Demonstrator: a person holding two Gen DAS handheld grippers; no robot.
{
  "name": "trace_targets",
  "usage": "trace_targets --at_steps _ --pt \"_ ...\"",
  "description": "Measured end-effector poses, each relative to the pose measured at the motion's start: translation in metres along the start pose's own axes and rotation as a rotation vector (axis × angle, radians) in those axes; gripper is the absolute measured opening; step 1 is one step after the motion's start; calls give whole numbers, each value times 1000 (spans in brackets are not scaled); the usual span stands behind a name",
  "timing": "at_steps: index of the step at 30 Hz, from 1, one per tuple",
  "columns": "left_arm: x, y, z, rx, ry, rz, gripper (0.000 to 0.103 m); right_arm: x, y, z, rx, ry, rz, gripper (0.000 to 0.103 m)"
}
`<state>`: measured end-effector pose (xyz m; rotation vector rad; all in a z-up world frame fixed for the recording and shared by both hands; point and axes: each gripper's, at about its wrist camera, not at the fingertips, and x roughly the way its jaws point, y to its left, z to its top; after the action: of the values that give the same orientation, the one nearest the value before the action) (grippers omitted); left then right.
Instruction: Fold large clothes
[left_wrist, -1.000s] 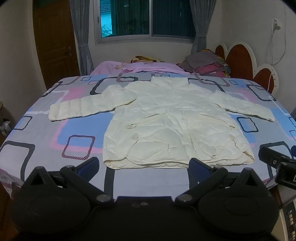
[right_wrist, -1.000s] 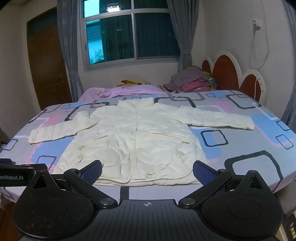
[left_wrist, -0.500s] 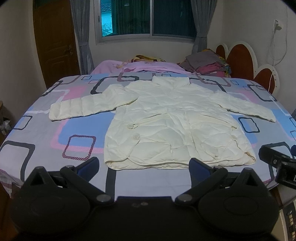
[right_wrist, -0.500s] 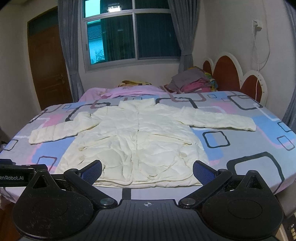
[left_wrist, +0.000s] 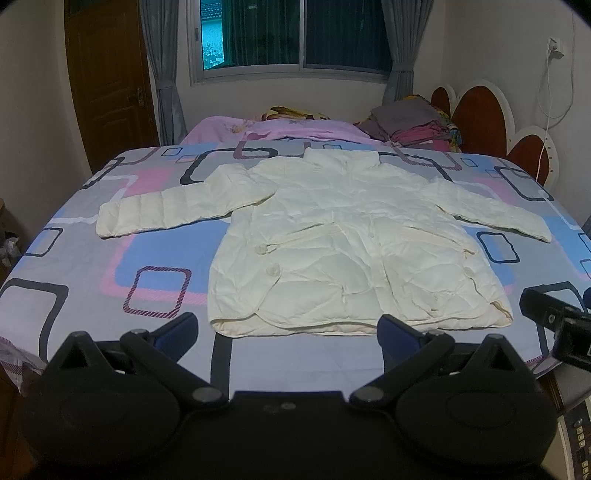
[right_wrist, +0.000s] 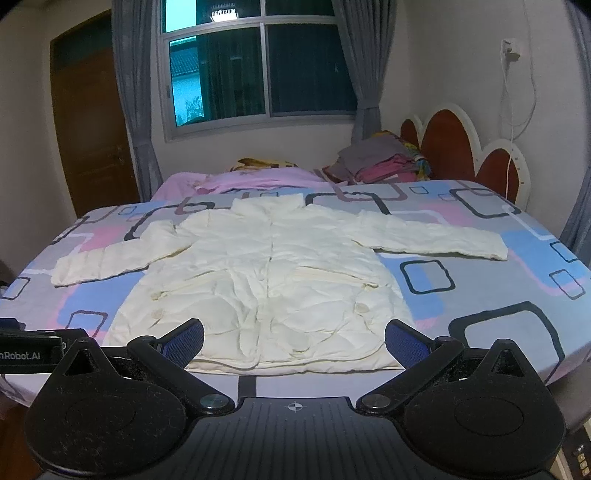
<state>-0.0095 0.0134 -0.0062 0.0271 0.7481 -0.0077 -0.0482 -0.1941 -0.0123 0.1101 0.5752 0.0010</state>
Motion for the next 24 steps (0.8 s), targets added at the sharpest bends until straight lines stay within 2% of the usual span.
trace_targets --at_steps 24 --pt "9 8 1 -13 20 -3 103 6 -2 2 0 1 -22 103"
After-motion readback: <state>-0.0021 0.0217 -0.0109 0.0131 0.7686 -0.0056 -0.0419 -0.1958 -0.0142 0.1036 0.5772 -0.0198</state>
